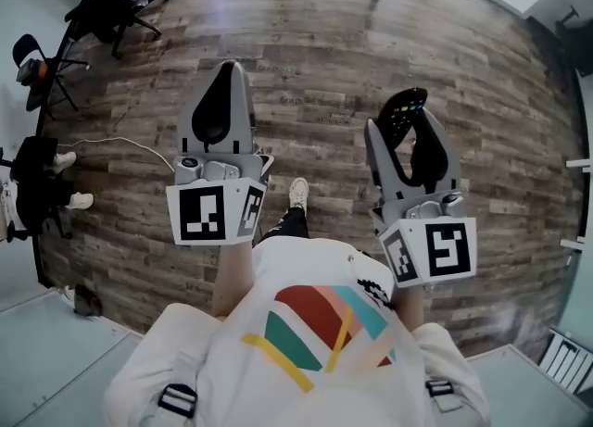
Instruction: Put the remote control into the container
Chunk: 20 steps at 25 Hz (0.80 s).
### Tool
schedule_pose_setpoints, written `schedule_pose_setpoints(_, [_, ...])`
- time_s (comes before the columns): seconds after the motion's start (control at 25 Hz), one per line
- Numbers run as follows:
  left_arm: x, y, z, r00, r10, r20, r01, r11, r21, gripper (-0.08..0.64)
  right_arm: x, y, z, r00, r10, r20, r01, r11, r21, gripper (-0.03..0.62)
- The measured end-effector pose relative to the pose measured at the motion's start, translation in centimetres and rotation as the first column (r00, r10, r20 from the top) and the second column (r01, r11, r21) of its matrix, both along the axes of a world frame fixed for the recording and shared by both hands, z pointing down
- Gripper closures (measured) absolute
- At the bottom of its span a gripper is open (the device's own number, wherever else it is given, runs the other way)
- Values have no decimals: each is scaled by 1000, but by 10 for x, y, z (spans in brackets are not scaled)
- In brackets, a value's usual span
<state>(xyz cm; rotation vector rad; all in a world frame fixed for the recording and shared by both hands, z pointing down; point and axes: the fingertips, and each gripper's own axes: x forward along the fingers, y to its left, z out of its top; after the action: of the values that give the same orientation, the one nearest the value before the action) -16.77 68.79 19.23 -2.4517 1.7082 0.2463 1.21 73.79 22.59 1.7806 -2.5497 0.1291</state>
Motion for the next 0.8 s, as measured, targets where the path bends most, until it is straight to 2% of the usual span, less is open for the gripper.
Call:
schedule_pose_setpoints(0.32, [-46, -82, 0, 1000, 17, 22, -17, 1000, 0, 557, -50, -79, 6, 1000, 6, -1, -6, 1000, -23, 342])
schedule_pose_setpoints(0.56, [-42, -130, 21, 999, 49, -7, -49, 997, -60, 557, -36, -118, 13, 997, 69, -14, -70, 995, -67, 342])
schedule_pose_setpoints(0.8, [-42, -175, 29, 1000, 29, -4, -29, 997, -70, 557, -38, -173, 16, 1000, 24, -9, -24, 998, -51, 342])
